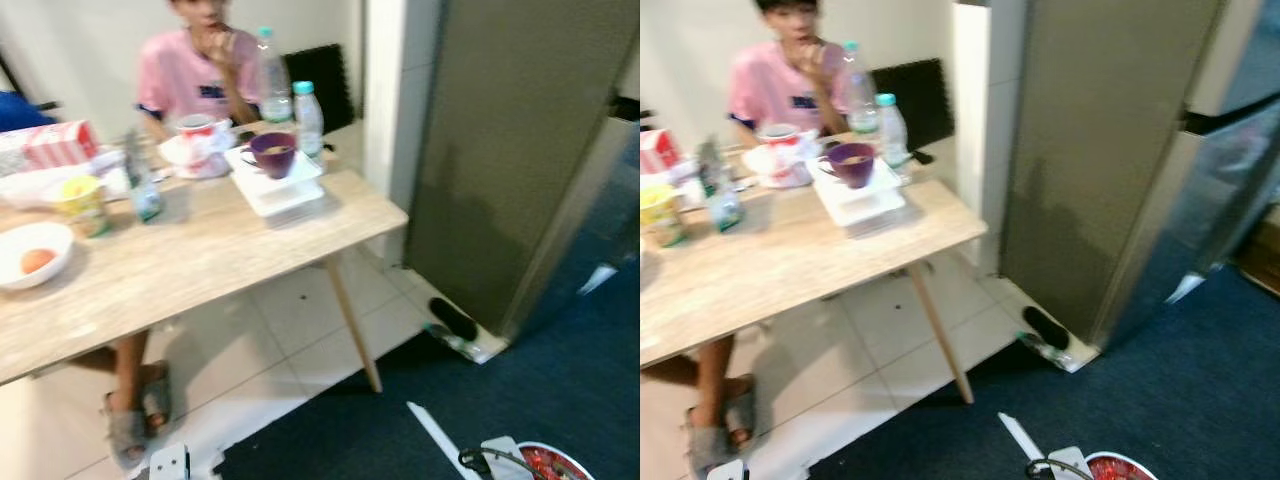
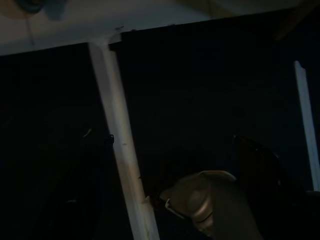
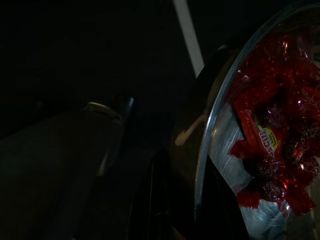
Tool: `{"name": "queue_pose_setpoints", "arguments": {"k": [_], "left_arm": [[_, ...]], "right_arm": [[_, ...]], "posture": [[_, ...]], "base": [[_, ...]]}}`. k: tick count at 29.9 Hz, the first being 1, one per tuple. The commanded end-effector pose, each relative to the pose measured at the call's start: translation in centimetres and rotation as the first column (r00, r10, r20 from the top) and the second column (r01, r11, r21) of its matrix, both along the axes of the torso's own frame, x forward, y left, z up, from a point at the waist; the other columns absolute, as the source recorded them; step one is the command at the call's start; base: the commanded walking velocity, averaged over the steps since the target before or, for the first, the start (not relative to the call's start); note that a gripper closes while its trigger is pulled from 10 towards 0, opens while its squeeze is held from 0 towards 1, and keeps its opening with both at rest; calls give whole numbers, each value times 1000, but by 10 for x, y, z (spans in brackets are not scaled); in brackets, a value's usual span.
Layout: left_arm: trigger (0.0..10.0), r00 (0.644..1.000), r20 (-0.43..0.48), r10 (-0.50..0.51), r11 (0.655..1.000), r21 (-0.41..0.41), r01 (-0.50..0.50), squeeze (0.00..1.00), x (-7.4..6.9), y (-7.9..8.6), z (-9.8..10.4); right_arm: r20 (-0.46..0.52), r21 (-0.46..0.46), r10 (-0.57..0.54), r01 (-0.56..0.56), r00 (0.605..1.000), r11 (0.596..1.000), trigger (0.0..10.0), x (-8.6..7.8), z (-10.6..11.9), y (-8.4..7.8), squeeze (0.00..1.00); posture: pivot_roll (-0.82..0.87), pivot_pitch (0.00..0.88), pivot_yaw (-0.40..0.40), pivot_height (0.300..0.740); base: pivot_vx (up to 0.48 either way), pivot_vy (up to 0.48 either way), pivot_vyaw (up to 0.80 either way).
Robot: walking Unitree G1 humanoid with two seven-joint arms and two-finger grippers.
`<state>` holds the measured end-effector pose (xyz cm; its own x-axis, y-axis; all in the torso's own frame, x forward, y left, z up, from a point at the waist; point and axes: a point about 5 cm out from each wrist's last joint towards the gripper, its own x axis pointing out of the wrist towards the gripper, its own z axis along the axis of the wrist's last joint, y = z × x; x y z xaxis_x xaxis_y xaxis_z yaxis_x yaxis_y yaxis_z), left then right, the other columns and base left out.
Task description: Restocking fridge
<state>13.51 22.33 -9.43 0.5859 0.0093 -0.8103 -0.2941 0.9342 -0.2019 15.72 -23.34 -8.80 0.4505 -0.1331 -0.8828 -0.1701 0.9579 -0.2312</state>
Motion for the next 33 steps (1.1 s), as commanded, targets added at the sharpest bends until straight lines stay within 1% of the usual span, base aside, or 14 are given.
{"name": "queue_pose_setpoints", "arguments": {"k": [1, 5, 6, 7, 11, 13, 15, 18, 21, 24, 28, 33], "left_arm": [[10000, 1000, -5, -25, 1000, -2, 25, 0, 1, -4, -1], [10000, 1000, -5, -25, 1000, 2, 25, 0, 2, -3, 0], [10000, 999, 2, -42, 999, -1, 42, 0, 3, -3, 1], [10000, 1000, 4, -28, 1000, -4, 28, 0, 3, -1, 1], [10000, 1000, 5, -9, 1000, -7, 9, 0, 2, 1, 1], [10000, 1000, 0, -15, 1000, -11, 15, 0, 1, -1, 0], [10000, 1000, -6, -1, 999, -43, 1, 0, -2, -5, -2], [10000, 1000, 3, 17, 996, -88, -17, 0, 1, -15, -3], [10000, 1000, 6, 10, 993, -118, -10, 0, 3, -24, -3], [10000, 1000, 0, -11, 993, -120, 11, 0, 2, -26, -4], [10000, 1000, 12, 1, 993, -115, 0, 0, 3, -22, -3], [10000, 1000, 5, 18, 994, -107, -17, 0, 1, -16, -3]], "right_arm": [[-1, -13, 0, 0, 1000, 1000, 10000, -2, -1, -1, 0], [-13, -29, 6, -7, 1000, 1000, 10000, -5, -2, -2, 0], [-13, -66, 8, -9, 1000, 998, 10000, -5, -1, -4, 0], [-6, -73, 7, -7, 1000, 997, 10000, -3, 0, -4, 0], [14, -67, 10, -9, 1000, 998, 10000, 3, 2, -4, 0], [21, -71, 32, -30, 999, 997, 10000, 7, 4, -4, 0], [23, -74, 40, -38, 999, 997, 10000, 8, 5, -5, 0], [17, -85, 72, -70, 997, 994, 10000, 11, 6, -6, 0], [22, -88, 64, -62, 998, 994, 10000, 13, 8, -9, 0], [22, -94, 68, -66, 997, 993, 10000, 14, 9, -10, 0], [13, -97, 76, -75, 997, 992, 10000, 12, 8, -10, 0], [5, -89, 78, -78, 997, 993, 10000, 9, 5, -7, 0]], "posture": [[-12, 1, 35, 740], [-4, 0, 34, 740], [-3, 0, 31, 740], [-2, 0, 26, 740], [-14, 0, 18, 740], [-17, 0, 11, 740], [-17, 0, 5, 740], [-18, 0, -8, 740], [-30, 0, -11, 740], [-30, 0, -2, 740], [-27, 0, 1, 740], [-26, 0, 4, 740]], "base": [[0, 0, 794], [0, 0, 794], [0, 0, 0], [0, 0, 0], [0, 0, 0], [0, 0, 0], [0, 0, 0], [0, 0, 0], [0, -286, 0], [0, -326, 0], [0, -353, 0], [0, -362, 0]]}}
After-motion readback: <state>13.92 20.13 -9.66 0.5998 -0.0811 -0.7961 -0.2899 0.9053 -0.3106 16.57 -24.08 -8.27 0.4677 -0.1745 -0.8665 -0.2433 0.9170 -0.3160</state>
